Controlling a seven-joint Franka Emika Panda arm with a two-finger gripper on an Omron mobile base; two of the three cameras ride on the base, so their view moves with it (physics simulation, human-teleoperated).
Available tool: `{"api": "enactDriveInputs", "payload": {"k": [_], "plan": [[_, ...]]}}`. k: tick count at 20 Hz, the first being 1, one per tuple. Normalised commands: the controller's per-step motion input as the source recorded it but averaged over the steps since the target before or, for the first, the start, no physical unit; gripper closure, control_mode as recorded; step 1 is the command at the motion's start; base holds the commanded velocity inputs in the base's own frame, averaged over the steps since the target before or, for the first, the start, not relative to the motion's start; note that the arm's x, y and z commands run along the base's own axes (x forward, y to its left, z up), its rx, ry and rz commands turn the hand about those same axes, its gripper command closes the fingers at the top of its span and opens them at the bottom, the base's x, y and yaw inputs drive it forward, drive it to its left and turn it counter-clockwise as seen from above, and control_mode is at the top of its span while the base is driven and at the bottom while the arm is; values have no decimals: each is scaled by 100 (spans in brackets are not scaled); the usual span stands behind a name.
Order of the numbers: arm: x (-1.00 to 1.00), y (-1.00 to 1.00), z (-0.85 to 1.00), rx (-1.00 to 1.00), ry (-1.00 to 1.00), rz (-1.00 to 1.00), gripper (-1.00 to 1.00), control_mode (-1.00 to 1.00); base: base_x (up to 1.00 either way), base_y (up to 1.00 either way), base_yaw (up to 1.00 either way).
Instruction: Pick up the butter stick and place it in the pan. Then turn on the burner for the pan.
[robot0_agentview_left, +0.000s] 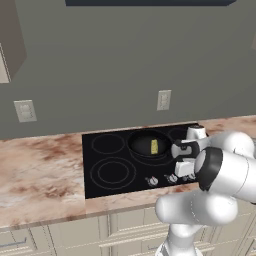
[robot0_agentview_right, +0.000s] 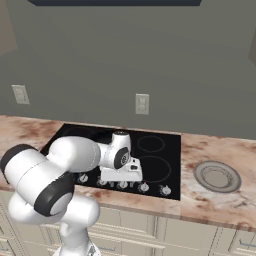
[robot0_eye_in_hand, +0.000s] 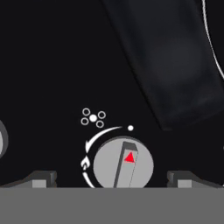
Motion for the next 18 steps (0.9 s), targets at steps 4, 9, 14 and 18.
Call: {"api": "enactDriveInputs", "payload": {"k": [4, 9, 14, 18], "plan": [[9, 0, 0, 0, 0, 2, -100, -100, 0, 0, 0], [2, 0, -1, 0, 0, 2, -100, -100, 0, 0, 0], [-18, 0, -7, 0, -1, 0, -100, -100, 0, 0, 0], [-21, 0, -10, 0, -1, 0, -100, -100, 0, 0, 0]]}}
